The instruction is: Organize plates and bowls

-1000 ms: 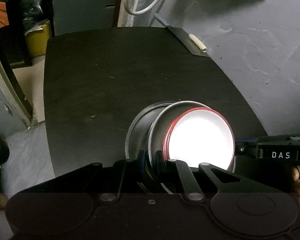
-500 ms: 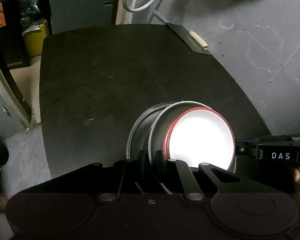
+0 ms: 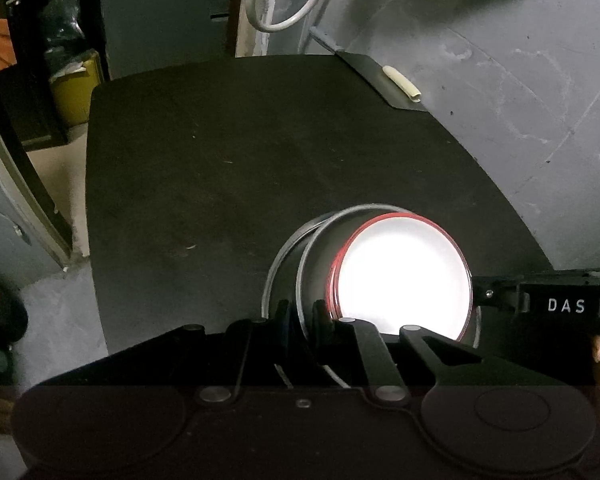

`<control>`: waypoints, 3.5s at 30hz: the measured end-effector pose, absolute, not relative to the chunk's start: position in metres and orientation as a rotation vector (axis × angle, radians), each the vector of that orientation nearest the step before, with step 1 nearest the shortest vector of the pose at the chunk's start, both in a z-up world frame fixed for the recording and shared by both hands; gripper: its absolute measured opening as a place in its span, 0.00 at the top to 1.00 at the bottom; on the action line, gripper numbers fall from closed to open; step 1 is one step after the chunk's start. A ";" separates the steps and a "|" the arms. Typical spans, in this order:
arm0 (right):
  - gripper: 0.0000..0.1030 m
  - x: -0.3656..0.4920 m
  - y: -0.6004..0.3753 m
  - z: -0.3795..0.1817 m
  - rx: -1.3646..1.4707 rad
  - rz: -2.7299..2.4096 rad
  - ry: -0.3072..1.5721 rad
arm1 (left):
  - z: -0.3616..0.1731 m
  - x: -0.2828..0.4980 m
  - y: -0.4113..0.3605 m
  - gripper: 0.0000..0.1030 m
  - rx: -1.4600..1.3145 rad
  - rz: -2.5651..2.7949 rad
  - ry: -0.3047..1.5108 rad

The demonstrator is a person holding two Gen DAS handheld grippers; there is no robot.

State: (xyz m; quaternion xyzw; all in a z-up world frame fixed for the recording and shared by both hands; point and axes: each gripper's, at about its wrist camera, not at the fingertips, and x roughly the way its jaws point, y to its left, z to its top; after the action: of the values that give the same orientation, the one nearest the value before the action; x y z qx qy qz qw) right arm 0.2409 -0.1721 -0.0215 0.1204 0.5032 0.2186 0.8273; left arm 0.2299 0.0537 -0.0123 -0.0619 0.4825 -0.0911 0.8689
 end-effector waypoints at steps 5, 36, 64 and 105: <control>0.89 0.239 -0.172 -0.021 0.256 0.461 1.052 | -0.011 0.223 0.053 0.84 -0.126 -0.169 0.997; 0.20 0.170 -0.191 0.009 0.141 0.462 0.856 | 0.012 0.128 0.052 0.01 -0.162 0.064 0.824; 0.00 0.022 -0.175 0.031 0.087 0.220 0.733 | 0.033 -0.011 0.082 0.01 -0.181 -0.015 0.679; 0.00 -0.048 -0.179 0.024 0.050 0.102 0.728 | 0.015 -0.047 0.073 0.01 -0.089 -0.106 0.685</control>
State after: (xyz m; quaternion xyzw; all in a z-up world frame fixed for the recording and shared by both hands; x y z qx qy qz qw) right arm -0.0476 -0.1791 0.0237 0.0242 0.3560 0.0499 0.9328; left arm -0.0469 0.0729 0.0154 -0.0436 0.3355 -0.0518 0.9396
